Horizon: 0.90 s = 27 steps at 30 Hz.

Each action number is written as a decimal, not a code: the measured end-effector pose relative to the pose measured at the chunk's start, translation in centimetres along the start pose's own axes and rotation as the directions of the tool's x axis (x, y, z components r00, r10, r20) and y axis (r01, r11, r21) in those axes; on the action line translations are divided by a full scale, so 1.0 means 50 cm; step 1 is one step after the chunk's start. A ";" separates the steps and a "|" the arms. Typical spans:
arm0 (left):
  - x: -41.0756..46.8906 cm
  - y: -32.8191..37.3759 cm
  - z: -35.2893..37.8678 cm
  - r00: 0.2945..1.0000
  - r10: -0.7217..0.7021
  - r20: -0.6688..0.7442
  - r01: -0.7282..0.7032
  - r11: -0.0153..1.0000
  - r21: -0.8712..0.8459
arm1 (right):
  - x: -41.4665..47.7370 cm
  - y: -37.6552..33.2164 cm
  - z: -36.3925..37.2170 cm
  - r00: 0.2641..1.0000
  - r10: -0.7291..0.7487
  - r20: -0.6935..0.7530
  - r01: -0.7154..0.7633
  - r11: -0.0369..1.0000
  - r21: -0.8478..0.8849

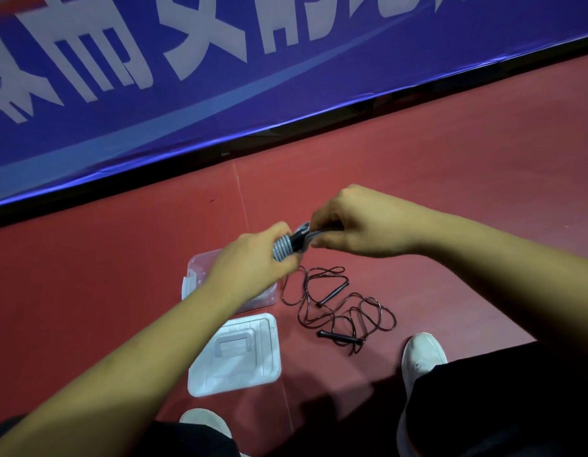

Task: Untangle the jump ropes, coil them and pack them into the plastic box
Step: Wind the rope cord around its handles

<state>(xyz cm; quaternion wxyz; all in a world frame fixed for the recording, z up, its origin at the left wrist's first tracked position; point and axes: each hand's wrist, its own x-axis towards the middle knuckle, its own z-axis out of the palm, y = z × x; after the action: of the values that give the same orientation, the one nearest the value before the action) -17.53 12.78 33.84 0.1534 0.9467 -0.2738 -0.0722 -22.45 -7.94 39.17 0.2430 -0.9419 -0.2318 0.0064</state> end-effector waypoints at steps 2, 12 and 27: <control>-0.004 0.005 0.013 0.997 0.034 0.069 -0.037 0.998 0.041 | -0.003 -0.002 0.002 1.000 -0.002 -0.013 0.002 1.000 0.001; -0.022 0.035 0.001 0.922 0.186 0.340 0.123 0.691 -0.712 | 0.004 0.026 -0.010 0.970 0.236 -0.056 -0.203 0.917 0.344; 0.000 0.014 -0.037 0.963 0.100 0.249 0.263 -0.157 -0.952 | -0.012 0.077 -0.007 0.925 0.353 0.143 -0.378 0.808 0.451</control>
<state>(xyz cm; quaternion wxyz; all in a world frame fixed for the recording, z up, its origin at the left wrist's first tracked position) -17.47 12.71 35.81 0.7782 0.4965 -0.0780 -0.3767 -21.26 -11.34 37.62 0.4523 -0.8807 -0.0441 0.1337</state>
